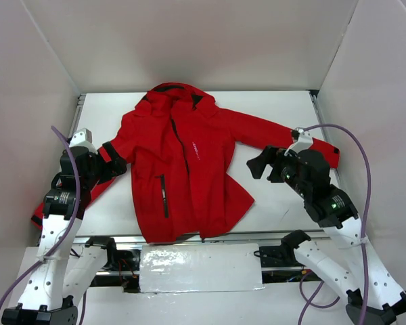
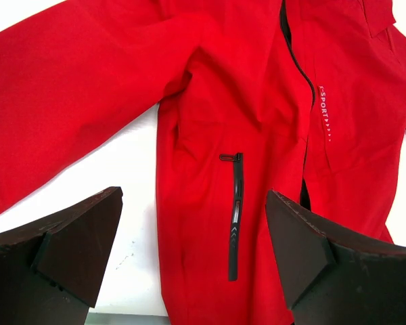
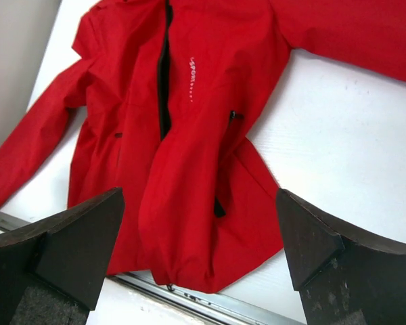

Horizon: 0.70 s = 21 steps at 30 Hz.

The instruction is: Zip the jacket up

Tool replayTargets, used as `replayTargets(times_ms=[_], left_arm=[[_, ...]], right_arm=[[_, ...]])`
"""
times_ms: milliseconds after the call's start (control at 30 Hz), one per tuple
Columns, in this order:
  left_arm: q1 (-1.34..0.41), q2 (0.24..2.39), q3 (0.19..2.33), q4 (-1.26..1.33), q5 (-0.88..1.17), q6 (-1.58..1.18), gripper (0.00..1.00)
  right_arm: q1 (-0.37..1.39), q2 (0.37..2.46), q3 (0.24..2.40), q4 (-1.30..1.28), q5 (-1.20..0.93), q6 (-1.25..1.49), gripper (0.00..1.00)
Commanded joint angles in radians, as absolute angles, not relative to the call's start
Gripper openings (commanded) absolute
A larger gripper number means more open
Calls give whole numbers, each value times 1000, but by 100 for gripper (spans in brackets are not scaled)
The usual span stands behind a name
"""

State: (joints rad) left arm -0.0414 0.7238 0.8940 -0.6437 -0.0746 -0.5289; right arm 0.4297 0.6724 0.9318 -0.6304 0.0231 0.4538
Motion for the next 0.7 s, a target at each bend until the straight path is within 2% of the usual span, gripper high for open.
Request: replayTargets(times_ms=[0,167,233,333,367,467,567,667], left_arm=[[-37,713,910,-623,-87,-532,99],[-37,707,908,-620,-84,-534,99],[-37,709,908,-620,-81,-532,99],[-35,706,910,-620,-84,-534,99],[-35,704,910,-621,-92,-534,99],[-32,698,911,-626,-103,-537,99],[-34,693,908,-626,-107,-535,99],[-34,695,908,-623,-97,-532,100]], right_arm=[[446,692,982,-635,66,437,100],[475,739,940,-554,-93,394,100],[559,849,966,-590,-80,399,100],[765,1009,1003,-627,145,445,100],[905,1056,1038,-647,299,481,100],[1108,1256,1119,-768,575,593,100],[1193,1452,1201,-902,719,702,97],[1270,1603,1271,-968,742,747,93]])
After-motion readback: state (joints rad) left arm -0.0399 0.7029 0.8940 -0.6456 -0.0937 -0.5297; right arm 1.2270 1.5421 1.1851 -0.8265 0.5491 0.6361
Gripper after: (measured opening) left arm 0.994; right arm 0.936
